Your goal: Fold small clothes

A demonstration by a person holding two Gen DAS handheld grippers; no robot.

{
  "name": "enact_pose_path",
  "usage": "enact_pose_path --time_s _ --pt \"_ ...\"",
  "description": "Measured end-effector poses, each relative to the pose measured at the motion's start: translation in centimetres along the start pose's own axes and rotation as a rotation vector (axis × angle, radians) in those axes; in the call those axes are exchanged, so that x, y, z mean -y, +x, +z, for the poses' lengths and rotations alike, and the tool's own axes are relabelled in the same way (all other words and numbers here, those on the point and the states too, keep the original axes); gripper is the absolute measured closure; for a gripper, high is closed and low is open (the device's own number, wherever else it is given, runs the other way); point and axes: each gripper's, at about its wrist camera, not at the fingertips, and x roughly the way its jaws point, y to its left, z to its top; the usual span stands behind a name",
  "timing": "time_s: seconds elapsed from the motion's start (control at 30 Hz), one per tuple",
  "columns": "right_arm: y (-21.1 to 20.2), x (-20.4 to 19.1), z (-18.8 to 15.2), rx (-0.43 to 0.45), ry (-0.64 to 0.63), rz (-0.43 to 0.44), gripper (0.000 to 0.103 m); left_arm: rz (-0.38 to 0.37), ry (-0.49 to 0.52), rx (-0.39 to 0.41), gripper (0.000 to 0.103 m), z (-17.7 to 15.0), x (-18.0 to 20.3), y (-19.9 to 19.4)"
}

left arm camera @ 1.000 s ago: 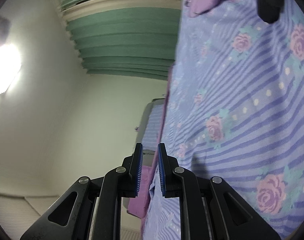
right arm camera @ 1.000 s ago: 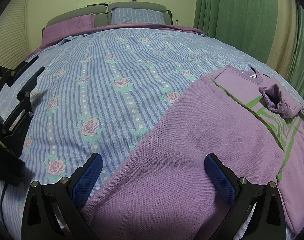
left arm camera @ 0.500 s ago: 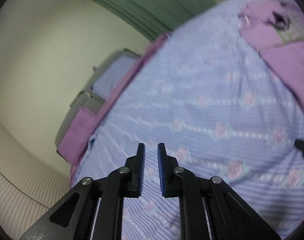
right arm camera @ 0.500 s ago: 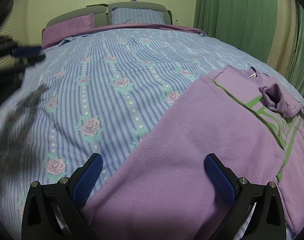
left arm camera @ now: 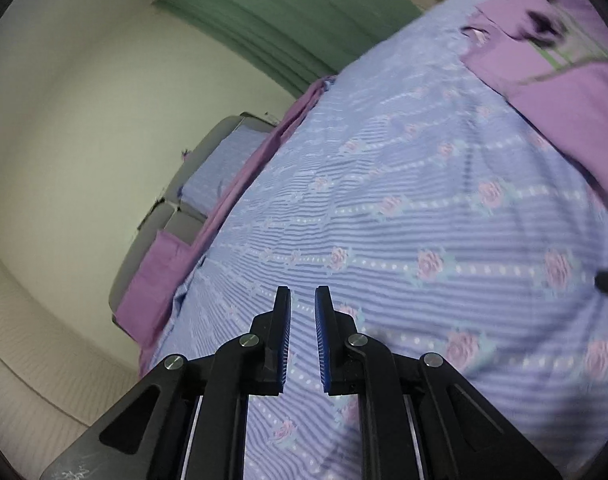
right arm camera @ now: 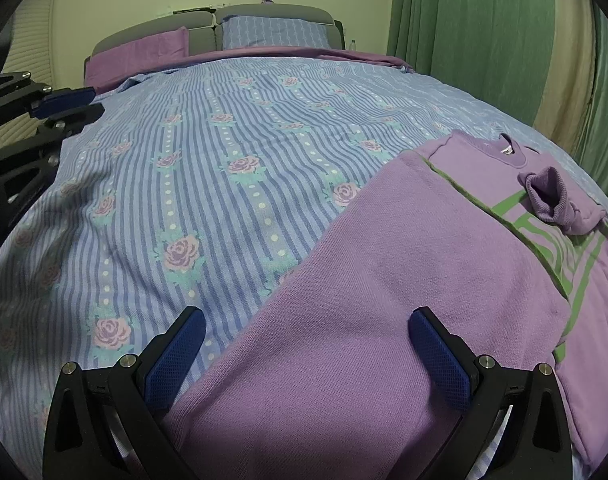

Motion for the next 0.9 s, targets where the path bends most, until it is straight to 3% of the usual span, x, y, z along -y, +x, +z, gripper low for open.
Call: enact_pose_path --time_s 0.2,0.3,0.4,0.47,0.57,0.67,0.83,0.9 --pt "0.0 0.0 0.0 0.0 0.0 0.0 0.0 0.019 0.093 0.021 0.088 0.8 1.2 0.5" --pt "0.0 0.0 0.0 0.0 0.0 0.0 0.0 0.205 0.304 0.164 0.088 -0.3 2.9 -0.9" --pt "0.0 0.0 0.0 0.0 -0.001 -0.001 0.0 0.35 0.448 0.315 0.087 -1.9 3.7 -1.8" --pt "0.0 0.0 0.0 0.0 0.0 0.0 0.0 0.375 0.527 0.355 0.087 -2.9 4.0 -1.4" --pt "0.0 0.0 0.0 0.0 0.0 0.0 0.0 0.332 0.54 0.315 0.087 -3.5 4.0 -0.7" --pt "0.0 0.0 0.0 0.0 0.0 0.0 0.0 0.338 0.569 0.301 0.087 -3.8 4.3 0.1" --pt "0.0 0.0 0.0 0.0 0.0 0.0 0.0 0.411 0.726 0.303 0.088 -3.4 5.4 1.5" --pt "0.0 0.0 0.0 0.0 0.0 0.0 0.0 0.43 0.731 0.295 0.088 -2.6 5.8 1.9"
